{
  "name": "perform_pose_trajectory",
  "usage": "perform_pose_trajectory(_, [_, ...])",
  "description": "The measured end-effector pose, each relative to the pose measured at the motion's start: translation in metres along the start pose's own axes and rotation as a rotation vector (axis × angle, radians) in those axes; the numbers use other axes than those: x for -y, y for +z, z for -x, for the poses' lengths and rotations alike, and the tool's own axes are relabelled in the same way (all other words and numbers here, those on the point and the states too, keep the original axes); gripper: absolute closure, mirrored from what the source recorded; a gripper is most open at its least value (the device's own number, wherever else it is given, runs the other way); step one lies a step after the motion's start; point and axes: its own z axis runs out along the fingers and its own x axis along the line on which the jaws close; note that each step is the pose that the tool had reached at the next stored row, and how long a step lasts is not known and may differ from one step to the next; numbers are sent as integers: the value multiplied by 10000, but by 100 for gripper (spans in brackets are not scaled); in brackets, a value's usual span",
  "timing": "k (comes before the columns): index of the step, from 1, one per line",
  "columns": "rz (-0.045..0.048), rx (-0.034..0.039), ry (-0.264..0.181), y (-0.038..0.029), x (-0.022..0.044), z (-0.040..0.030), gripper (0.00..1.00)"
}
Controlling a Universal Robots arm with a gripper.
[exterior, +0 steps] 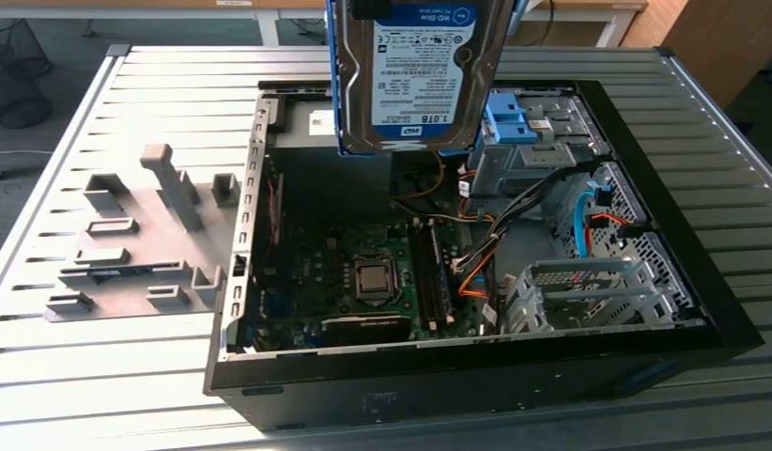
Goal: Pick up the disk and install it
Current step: 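Insert the disk into the insertion slot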
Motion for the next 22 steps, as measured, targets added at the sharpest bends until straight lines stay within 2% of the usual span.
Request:
perform_pose_trajectory(7, [0, 0, -2, 0, 8, -1, 63])
perform_pose_trajectory(9, [1, -1, -1, -1, 41, 0, 63])
perform_pose_trajectory(16, [0, 0, 0, -3, 234, 1, 63])
perform_pose_trajectory(22, [0, 0, 1, -3, 248, 2, 63])
